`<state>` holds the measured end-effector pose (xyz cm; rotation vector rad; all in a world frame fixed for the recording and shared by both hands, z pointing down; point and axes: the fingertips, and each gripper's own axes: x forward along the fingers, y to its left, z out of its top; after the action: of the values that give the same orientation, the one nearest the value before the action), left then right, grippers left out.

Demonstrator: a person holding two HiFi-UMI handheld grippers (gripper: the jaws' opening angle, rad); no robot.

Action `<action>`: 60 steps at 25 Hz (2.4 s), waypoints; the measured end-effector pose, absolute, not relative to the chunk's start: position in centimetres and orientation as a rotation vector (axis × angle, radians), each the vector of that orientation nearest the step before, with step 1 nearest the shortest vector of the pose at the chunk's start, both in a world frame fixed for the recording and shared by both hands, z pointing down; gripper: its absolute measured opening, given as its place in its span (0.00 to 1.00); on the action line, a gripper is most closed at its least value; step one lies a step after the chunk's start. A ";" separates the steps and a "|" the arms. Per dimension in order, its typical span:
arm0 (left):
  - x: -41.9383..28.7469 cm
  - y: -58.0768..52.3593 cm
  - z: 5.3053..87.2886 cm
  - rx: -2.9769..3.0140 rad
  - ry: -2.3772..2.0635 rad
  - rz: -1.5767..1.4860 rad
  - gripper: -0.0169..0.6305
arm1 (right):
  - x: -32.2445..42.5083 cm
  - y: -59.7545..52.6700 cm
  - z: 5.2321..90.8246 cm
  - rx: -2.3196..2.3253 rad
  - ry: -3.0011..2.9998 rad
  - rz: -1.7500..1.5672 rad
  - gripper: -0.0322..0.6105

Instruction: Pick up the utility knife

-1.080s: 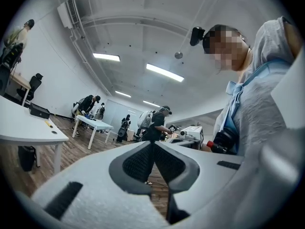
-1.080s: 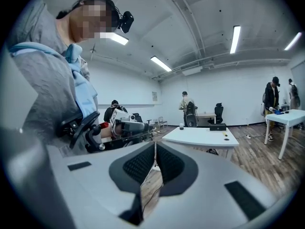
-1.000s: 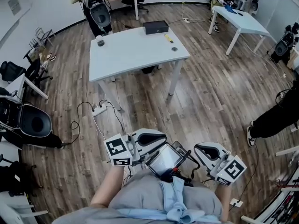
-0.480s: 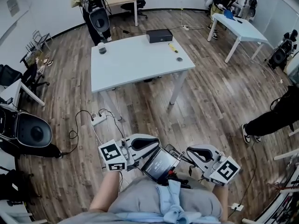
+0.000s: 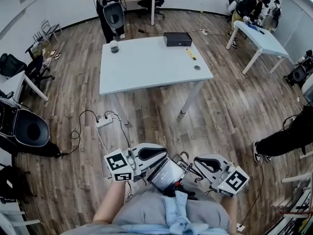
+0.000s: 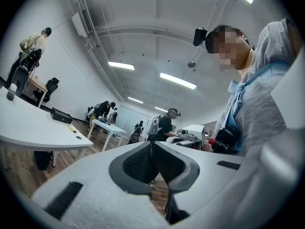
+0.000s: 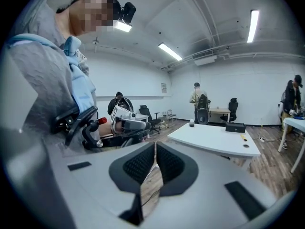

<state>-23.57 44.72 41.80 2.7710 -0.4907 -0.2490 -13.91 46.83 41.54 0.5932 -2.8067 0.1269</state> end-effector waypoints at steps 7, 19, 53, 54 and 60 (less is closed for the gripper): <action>-22.8 40.8 41.8 2.728 -0.517 -0.268 0.05 | -13.9 42.3 42.0 0.470 -2.852 0.150 0.10; -15.3 28.4 40.2 2.761 -0.497 -0.209 0.05 | -6.4 30.1 41.0 0.521 -2.879 0.169 0.10; -5.7 11.9 40.3 2.792 -0.559 -0.121 0.05 | 4.9 14.0 42.0 0.516 -2.881 0.164 0.10; -5.7 11.6 40.4 2.786 -0.555 -0.117 0.05 | 4.8 13.6 42.0 0.519 -2.881 0.171 0.10; -5.5 7.9 41.1 2.774 -0.525 -0.106 0.05 | 4.6 10.5 42.5 0.534 -2.878 0.201 0.10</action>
<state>-5.47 7.87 41.08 2.7736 -0.5247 -0.1063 4.57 10.51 42.51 0.5339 -2.8784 0.2011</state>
